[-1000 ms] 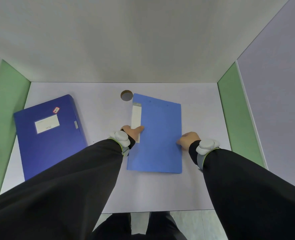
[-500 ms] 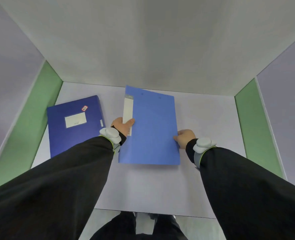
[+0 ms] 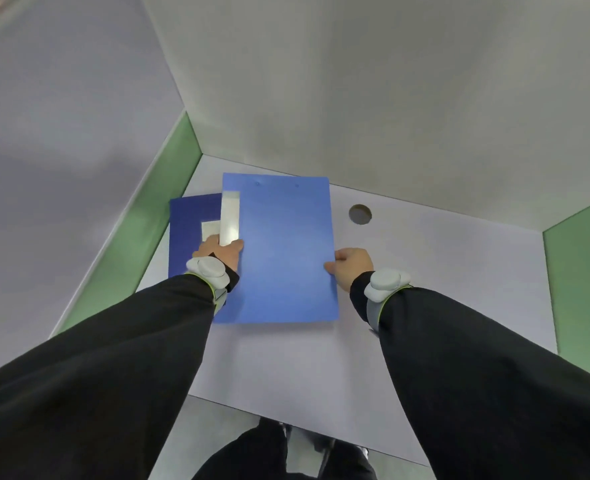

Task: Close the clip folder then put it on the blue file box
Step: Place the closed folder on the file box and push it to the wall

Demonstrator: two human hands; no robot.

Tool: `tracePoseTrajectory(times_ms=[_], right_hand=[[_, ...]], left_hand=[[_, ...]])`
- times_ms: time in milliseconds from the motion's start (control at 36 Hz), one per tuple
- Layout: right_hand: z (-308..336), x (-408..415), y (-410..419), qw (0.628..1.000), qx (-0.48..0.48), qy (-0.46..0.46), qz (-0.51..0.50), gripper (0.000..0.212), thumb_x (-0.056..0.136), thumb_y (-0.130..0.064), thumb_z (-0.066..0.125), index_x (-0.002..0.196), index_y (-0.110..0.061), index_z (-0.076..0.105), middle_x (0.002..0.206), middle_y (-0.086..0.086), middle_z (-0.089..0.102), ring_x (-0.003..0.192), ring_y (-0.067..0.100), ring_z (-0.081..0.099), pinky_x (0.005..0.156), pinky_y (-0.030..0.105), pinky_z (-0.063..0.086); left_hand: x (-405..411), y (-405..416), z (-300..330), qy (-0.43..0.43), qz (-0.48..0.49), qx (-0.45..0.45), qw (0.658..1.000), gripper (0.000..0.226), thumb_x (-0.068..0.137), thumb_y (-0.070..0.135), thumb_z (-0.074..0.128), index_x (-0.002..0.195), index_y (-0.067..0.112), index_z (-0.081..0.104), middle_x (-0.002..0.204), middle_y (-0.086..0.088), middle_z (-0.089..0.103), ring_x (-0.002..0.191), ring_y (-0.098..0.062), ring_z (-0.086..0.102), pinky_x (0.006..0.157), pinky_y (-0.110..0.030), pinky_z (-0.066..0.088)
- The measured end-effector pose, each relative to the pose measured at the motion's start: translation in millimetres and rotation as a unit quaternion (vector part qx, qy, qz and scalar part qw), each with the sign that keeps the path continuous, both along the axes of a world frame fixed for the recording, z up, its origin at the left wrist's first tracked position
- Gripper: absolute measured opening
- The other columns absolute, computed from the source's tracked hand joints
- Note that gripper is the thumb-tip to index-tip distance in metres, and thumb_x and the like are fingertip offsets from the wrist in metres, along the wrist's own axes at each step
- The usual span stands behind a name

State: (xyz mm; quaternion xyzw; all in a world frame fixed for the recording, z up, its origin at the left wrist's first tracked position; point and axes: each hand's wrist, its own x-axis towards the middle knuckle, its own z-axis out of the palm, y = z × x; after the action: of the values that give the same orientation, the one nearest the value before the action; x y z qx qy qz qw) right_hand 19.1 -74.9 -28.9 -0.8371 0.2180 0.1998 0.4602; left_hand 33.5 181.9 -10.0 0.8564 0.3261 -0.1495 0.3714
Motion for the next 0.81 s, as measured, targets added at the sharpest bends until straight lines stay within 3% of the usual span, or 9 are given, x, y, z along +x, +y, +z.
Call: tracePoseTrajectory(times_ms=[28, 56, 167, 389, 472, 528, 611, 667, 806], right_hand=[[6, 1, 11, 1.0, 0.002, -0.002, 0.012, 0.022, 0.071, -0.01, 0.063, 0.064, 0.003, 0.048, 0.067, 0.029, 0.043, 0.061, 0.026, 0.032, 0.076, 0.033, 0.019], [9, 3, 20, 1.0, 0.005, -0.008, 0.022, 0.022, 0.073, -0.007, 0.062, 0.063, -0.006, 0.043, 0.067, 0.018, 0.034, 0.071, 0.02, 0.027, 0.059, 0.032, 0.027], [7, 11, 51, 0.998, 0.016, -0.011, 0.053, 0.026, 0.073, -0.004, 0.06, 0.064, -0.012, 0.037, 0.072, 0.01, 0.028, 0.071, 0.023, 0.024, 0.065, 0.033, 0.02], [-5, 25, 90, 0.996, -0.018, -0.005, 0.089, 0.045, 0.077, -0.002, 0.058, 0.057, -0.02, 0.022, 0.062, 0.001, 0.019, 0.061, 0.021, 0.015, 0.056, 0.032, 0.011], [-9, 29, 102, 0.995, -0.022, 0.006, 0.094, 0.04, 0.079, -0.002, 0.057, 0.058, -0.018, 0.026, 0.062, 0.001, 0.023, 0.061, 0.022, 0.018, 0.055, 0.031, 0.014], [-12, 31, 108, 0.994, -0.031, 0.012, 0.1, 0.035, 0.08, -0.003, 0.057, 0.06, -0.016, 0.03, 0.063, 0.002, 0.024, 0.061, 0.022, 0.019, 0.055, 0.031, 0.015], [-14, 32, 114, 0.993, -0.043, 0.018, 0.11, 0.025, 0.081, -0.005, 0.057, 0.069, -0.012, 0.038, 0.07, 0.007, 0.029, 0.067, 0.024, 0.023, 0.057, 0.031, 0.017], [-18, 32, 119, 0.993, -0.043, 0.026, 0.109, 0.019, 0.081, -0.004, 0.057, 0.073, -0.012, 0.042, 0.075, 0.01, 0.032, 0.071, 0.025, 0.026, 0.06, 0.03, 0.02], [-28, 34, 123, 0.993, -0.043, 0.046, 0.103, 0.008, 0.083, -0.002, 0.055, 0.076, -0.001, 0.059, 0.073, 0.011, 0.038, 0.07, 0.025, 0.03, 0.063, 0.028, 0.027]], left_hand=[[0, 10, -1, 0.015, -0.008, 0.037, 0.999, 0.053, 0.076, 0.052, 0.054, 0.111, 0.013, 0.064, 0.105, -0.012, 0.063, 0.097, -0.037, 0.061, 0.091, -0.037, 0.048], [-2, 19, 0, 0.021, -0.011, 0.061, 0.998, 0.051, 0.076, 0.052, 0.054, 0.108, 0.013, 0.064, 0.105, -0.012, 0.062, 0.099, -0.038, 0.061, 0.092, -0.038, 0.048], [-5, 48, -6, 0.008, -0.011, 0.08, 0.997, 0.042, 0.074, 0.052, 0.048, 0.083, 0.013, 0.062, 0.098, -0.015, 0.066, 0.092, -0.036, 0.061, 0.087, -0.038, 0.047], [-2, 76, -20, 0.011, 0.044, 0.061, 0.997, 0.053, 0.086, 0.045, 0.054, 0.128, 0.012, 0.057, 0.141, -0.015, 0.045, 0.128, -0.035, 0.046, 0.111, -0.043, 0.034], [1, 89, -30, -0.011, 0.048, 0.028, 0.998, 0.037, 0.081, 0.042, 0.052, 0.095, 0.011, 0.065, 0.107, -0.014, 0.059, 0.108, -0.037, 0.059, 0.099, -0.045, 0.045], [4, 102, -46, -0.01, 0.068, -0.02, 0.997, 0.033, 0.07, 0.047, 0.05, 0.073, 0.015, 0.055, 0.087, -0.013, 0.057, 0.096, -0.04, 0.063, 0.086, -0.043, 0.049], [2, 107, -48, -0.016, 0.088, -0.052, 0.995, 0.029, 0.073, 0.043, 0.055, 0.071, 0.015, 0.048, 0.077, -0.008, 0.049, 0.075, -0.042, 0.057, 0.065, -0.027, 0.039], [2, 103, -40, -0.03, 0.088, -0.063, 0.994, 0.025, 0.083, 0.027, 0.057, 0.066, 0.014, 0.042, 0.069, -0.007, 0.042, 0.061, -0.03, 0.039, 0.054, -0.026, 0.029], [-1, 104, -50, -0.072, 0.099, -0.054, 0.991, 0.027, 0.078, 0.027, 0.056, 0.061, 0.016, 0.039, 0.062, -0.002, 0.037, 0.056, -0.022, 0.031, 0.055, -0.026, 0.027]])
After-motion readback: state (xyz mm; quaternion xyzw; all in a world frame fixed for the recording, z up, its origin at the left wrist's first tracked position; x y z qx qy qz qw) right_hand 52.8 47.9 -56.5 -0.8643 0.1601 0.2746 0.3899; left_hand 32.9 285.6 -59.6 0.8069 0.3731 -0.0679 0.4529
